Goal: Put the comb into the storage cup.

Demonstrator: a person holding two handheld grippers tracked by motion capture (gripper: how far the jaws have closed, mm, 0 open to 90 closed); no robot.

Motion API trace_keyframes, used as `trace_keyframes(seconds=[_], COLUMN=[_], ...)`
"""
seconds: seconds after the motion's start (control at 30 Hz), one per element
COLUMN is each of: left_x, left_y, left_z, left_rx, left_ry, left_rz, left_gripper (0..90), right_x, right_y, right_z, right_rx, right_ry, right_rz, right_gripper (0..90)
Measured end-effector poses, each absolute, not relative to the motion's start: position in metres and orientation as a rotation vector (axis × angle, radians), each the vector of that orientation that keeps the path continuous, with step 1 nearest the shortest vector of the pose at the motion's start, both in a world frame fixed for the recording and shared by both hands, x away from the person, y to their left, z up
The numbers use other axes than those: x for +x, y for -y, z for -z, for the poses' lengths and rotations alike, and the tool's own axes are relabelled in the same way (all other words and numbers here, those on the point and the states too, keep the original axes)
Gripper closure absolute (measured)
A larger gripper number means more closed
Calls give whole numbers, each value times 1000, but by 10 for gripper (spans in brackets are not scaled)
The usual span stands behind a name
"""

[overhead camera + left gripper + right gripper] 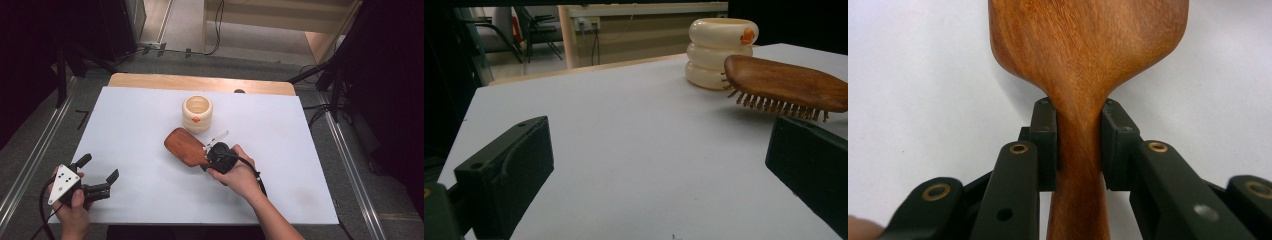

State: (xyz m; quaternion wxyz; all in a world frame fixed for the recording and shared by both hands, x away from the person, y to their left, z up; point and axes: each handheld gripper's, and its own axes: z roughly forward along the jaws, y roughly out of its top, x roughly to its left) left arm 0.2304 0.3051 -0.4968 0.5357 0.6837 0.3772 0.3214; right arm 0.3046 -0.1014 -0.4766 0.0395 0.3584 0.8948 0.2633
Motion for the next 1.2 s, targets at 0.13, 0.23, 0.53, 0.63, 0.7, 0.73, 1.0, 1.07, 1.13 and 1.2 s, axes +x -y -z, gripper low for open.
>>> trace_keyframes(seconds=[0.13, 0.23, 0.53, 0.63, 0.7, 0.73, 1.0, 1.07, 1.13, 1.2], left_x=[230, 230, 230, 230, 230, 230, 230, 231, 231, 232], left_y=[-305, -305, -305, -305, -305, -305, -304, -304, -304, -303], left_z=[497, 497, 497, 497, 497, 497, 497, 497, 497, 496], left_rx=[1628, 1629, 1630, 1629, 1629, 1626, 1625, 1626, 1632, 1634], left_ry=[-898, -898, -898, -898, -899, -900, -904, -906, -908, -909], left_rz=[-766, -766, -770, -771, -772, -772, -777, -776, -771, -774], left_gripper=[0, 0, 0, 0, 0, 0, 0, 0, 0, 0], right_x=[301, 297, 288, 284, 282, 281, 273, 271, 269, 267], right_y=[104, 106, 111, 113, 114, 115, 123, 124, 125, 126], right_z=[473, 470, 462, 460, 458, 457, 455, 454, 452, 451], right_rx=[1090, 1086, 1052, 1028, 1014, 1012, 996, 988, 982, 973], right_ry=[-2724, -2701, -2650, -2630, -2613, -2604, -2528, -2511, -2494, -2476], right_rz=[-860, -896, -975, -1005, -1020, -1035, -1128, -1140, -1159, -1181], right_gripper=[705, 705, 705, 705, 705, 706, 707, 707, 707, 707])
